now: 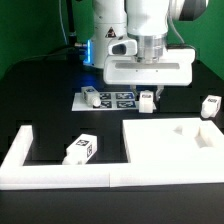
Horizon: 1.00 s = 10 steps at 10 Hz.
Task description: Assemble one leg
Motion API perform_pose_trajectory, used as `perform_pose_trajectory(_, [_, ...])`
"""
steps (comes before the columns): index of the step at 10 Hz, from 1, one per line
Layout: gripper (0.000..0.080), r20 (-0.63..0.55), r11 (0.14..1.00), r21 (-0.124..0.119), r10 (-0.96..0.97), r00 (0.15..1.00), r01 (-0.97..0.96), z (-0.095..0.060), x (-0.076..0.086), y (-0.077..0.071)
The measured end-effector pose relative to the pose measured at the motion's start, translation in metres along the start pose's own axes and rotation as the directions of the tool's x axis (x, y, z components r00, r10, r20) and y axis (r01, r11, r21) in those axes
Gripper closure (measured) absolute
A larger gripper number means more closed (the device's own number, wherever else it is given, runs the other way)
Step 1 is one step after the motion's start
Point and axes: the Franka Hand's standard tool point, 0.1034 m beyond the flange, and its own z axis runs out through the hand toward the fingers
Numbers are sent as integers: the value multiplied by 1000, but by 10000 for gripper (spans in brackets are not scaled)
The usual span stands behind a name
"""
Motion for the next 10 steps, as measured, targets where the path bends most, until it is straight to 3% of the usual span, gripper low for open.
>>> perform_pose_trajectory(3, [515, -3, 997, -6, -82, 997, 82, 2, -1, 6])
perform_pose_trajectory(7, [515, 7, 994, -37, -101, 995, 101, 18, -28, 12])
perform_pose_trajectory(10, [515, 5, 993, -42, -112, 994, 112, 19, -33, 11])
